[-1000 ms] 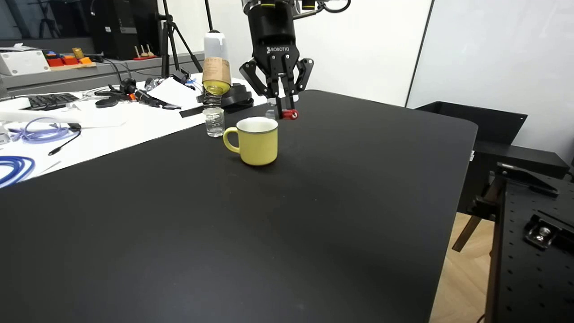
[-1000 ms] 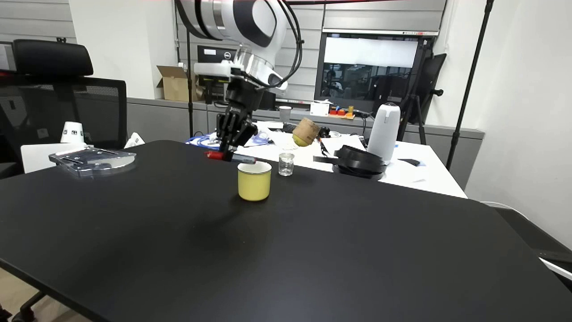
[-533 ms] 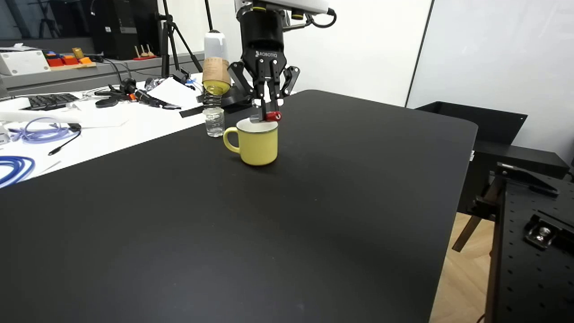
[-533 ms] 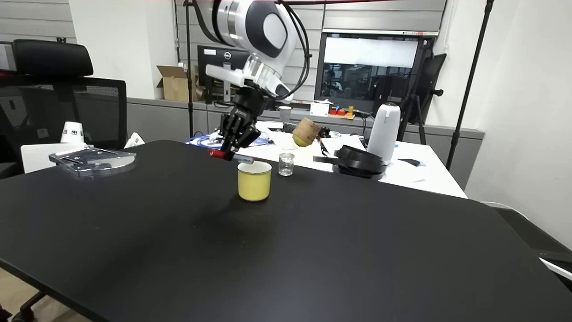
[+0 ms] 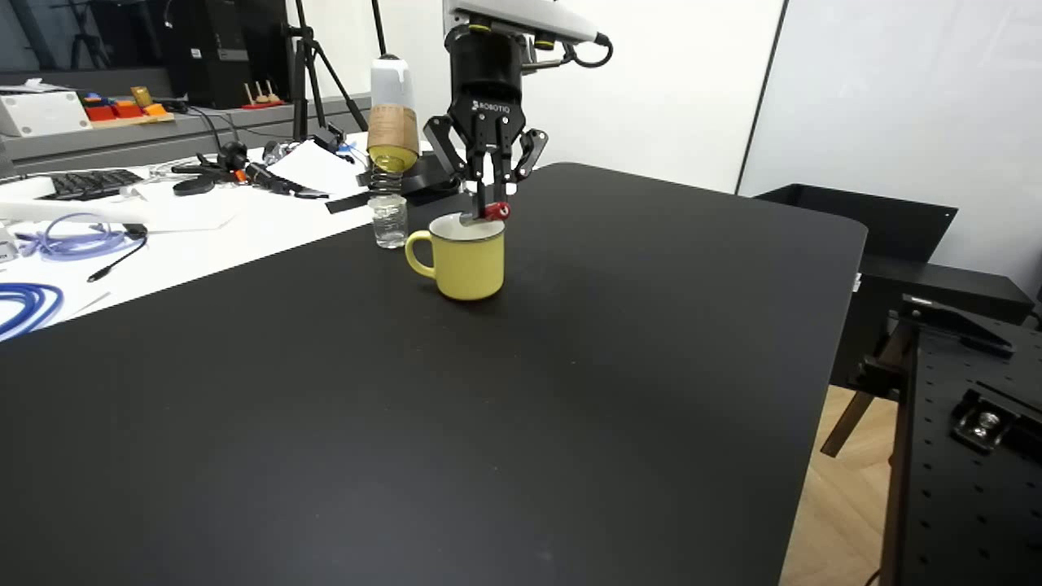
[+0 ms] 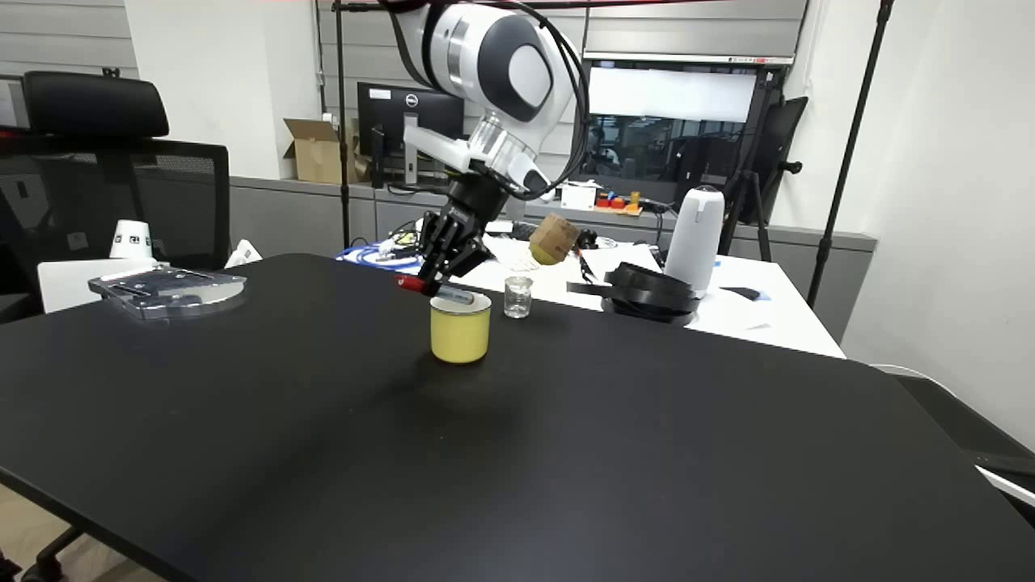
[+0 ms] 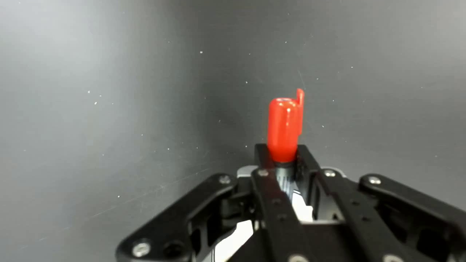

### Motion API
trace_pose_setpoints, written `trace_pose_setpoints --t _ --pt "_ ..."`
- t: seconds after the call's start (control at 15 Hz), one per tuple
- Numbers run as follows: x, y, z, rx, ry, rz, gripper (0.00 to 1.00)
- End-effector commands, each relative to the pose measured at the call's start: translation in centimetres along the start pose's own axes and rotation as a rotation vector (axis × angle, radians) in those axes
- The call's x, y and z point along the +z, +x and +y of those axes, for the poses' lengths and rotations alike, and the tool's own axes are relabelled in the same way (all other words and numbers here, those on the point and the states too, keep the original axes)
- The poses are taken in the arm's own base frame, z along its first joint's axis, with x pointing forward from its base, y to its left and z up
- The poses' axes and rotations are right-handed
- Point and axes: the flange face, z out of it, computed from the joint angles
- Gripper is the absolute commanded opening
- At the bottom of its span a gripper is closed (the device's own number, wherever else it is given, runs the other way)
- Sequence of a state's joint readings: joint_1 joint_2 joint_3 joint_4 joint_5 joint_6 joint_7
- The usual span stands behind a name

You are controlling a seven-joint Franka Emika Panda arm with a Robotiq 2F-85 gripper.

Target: Put the pen in the cup

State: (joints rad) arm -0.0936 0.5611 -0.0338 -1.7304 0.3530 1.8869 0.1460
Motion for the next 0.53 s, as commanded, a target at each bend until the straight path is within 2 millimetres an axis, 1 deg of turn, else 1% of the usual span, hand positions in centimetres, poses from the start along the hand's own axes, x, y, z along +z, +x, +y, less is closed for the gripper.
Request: trace_pose_setpoints --t 0.0,0.33,0.4,0.47 --pt "-0.4 1.3 0.4 0.017 0.039 -0.020 0.05" --pt "0.1 2.3 0.6 0.065 0.102 -0.025 0.05" --pt "0.1 2.5 0.7 0.077 0.118 -0.025 0.46" --pt "0.1 2.7 0.8 0.086 0.131 -0.027 0.47"
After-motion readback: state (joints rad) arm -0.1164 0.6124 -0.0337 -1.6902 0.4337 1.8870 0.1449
